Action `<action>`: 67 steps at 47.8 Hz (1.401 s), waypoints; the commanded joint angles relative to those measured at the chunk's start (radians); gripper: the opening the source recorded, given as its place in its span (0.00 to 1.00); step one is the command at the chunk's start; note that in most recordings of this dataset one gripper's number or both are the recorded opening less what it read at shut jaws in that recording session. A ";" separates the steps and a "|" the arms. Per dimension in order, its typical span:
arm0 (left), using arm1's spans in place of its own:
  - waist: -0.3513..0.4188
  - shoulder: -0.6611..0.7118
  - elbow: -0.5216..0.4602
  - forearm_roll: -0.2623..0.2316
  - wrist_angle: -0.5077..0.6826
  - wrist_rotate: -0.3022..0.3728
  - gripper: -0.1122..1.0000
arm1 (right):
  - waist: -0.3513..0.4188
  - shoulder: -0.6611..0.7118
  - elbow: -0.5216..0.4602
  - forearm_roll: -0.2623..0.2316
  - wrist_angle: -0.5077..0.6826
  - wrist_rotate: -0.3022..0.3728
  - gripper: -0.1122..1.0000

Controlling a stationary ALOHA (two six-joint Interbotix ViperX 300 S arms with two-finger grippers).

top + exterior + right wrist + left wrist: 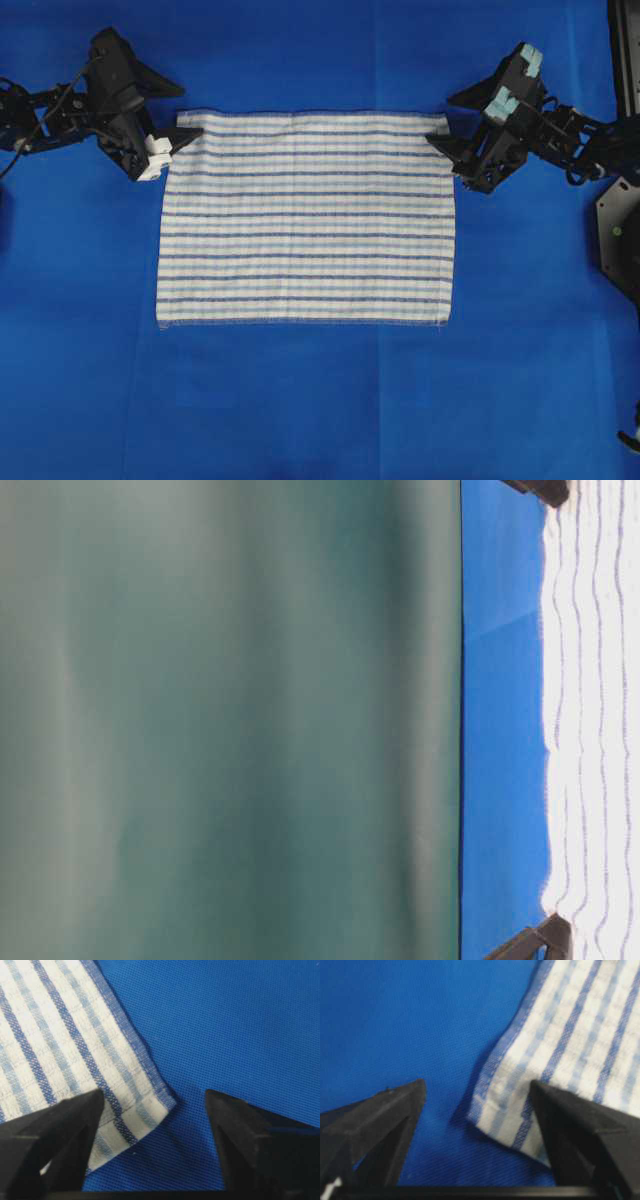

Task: Fold the blue towel.
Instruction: 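Grasp the top left and right corners of the striped towel, then pull both corners down toward the bottom edge, folding towel in half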

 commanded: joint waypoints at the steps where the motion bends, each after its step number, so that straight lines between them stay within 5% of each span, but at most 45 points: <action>1: 0.002 0.000 0.006 -0.002 0.014 -0.003 0.81 | -0.002 0.006 -0.017 0.003 -0.009 -0.003 0.60; 11: -0.037 -0.005 0.017 -0.002 0.044 -0.003 0.40 | 0.005 0.006 -0.015 0.003 -0.008 -0.003 0.19; 19: -0.057 -0.034 0.017 -0.002 0.077 0.000 0.15 | 0.015 -0.011 -0.014 0.002 0.006 -0.002 0.09; 47: -0.064 -0.472 0.011 0.002 0.410 0.015 0.14 | 0.038 -0.333 -0.015 0.002 0.232 -0.008 0.09; 67: -0.150 -0.514 0.023 0.002 0.419 0.002 0.14 | 0.118 -0.390 -0.014 0.006 0.262 0.002 0.09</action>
